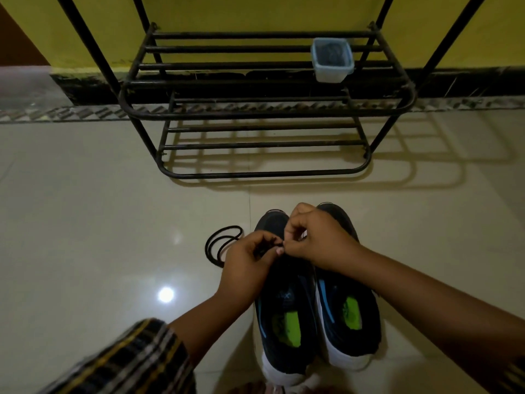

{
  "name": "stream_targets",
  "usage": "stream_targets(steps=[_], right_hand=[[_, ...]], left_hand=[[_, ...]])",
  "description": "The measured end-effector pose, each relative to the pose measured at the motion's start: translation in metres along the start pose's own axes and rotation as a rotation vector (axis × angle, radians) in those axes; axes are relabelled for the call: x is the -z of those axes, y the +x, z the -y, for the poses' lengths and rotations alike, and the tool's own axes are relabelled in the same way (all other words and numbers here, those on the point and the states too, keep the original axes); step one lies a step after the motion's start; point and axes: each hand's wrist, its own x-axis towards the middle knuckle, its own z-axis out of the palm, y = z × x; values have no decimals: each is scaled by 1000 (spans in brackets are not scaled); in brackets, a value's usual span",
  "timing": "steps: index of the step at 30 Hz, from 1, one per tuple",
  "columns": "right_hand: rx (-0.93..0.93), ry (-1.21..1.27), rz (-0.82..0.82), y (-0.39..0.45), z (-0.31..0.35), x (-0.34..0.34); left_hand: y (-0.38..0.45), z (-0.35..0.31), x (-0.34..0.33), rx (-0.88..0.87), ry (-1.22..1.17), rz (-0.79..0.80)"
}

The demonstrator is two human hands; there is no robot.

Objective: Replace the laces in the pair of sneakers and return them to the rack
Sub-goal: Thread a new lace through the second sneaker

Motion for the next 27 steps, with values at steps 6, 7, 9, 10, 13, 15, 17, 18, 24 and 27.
stream_targets(steps=[6,7,9,10,13,15,17,18,24,27], right_hand=[[-244,-205,153,-9,0,-12],[-256,-264,174,-11,1,-14],[-264,-335,178,-11,3,-16],[-267,-344,173,-11,3,-18],[-269,-345,150,-8,-3,-22],[-249,-329,128,-7,-8,-23],[-221,-326,101,-10,-13,-25],[-211,-335,92,-12,-15,-26],[-170,-249,52,-17,-22,-31],[-120,-255,36,-21,-19,-31]], left_hand=[[3,8,6,70,-76,-50],[4,7,7,71,-84,-68],[7,5,8,60,-95,-109],[8,2,8,52,-92,-128],[9,-11,10,-5,-137,-211],[5,-19,11,-69,-177,-263],[2,-25,12,-121,-182,-293],[3,-28,12,-135,-181,-306],[11,-35,18,-139,-182,-249],[10,-24,22,2,-105,-108]])
